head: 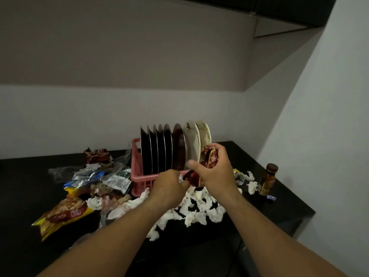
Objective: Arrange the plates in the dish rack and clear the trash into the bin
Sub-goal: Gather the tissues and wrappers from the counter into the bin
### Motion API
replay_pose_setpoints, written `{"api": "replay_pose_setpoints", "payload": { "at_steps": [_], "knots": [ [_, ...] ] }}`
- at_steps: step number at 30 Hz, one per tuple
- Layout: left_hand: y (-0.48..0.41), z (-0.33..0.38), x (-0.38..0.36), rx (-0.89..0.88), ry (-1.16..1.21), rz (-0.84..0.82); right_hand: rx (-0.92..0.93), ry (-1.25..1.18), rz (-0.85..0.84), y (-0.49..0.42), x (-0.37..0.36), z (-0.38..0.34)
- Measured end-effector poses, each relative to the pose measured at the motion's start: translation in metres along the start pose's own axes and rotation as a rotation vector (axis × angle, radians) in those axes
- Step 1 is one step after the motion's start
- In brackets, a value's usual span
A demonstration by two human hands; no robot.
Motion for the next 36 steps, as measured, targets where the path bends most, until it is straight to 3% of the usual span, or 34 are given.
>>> {"api": "replay_pose_setpoints", "payload": {
  "at_steps": [6,9,14,19,24,30,36],
  "knots": [
    [0.014,0.023,-0.011,-0.186,-0.068,-0.033,-0.173,-0.113,-0.268,0.030,-0.005,0.016],
    [0.017,0.020,-0.021,-0.147,-0.125,-0.024,-0.248,-0.109,-0.348,0.037,0.011,0.024],
    [0.030,-0.007,-0.040,-0.056,-0.204,-0.169,-0.259,0.126,-0.267,0.044,0.053,0.046],
    [0.051,-0.025,-0.066,-0.054,-0.211,-0.285,-0.206,0.296,-0.350,0.066,0.054,0.080],
    [0.077,-0.050,-0.095,0.026,-0.072,-0.418,-0.213,0.453,-0.427,0.096,0.043,0.122],
    [0.112,-0.092,-0.132,-0.012,-0.088,-0.450,-0.306,0.621,-0.427,0.152,0.049,0.174],
    [0.153,-0.155,-0.188,0.077,-0.108,-0.554,-0.504,0.703,-0.437,0.205,0.054,0.229]
  ]
}}
Point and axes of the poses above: each hand's wrist, its own y-axis away from the middle knuckle, its own x-axis out of the back of the hand, z = x × y, the point moved 7 cm from there along -y, towards the middle knuckle, and after that the axes turned 11 degrees about -y, right-handed, at the moved point
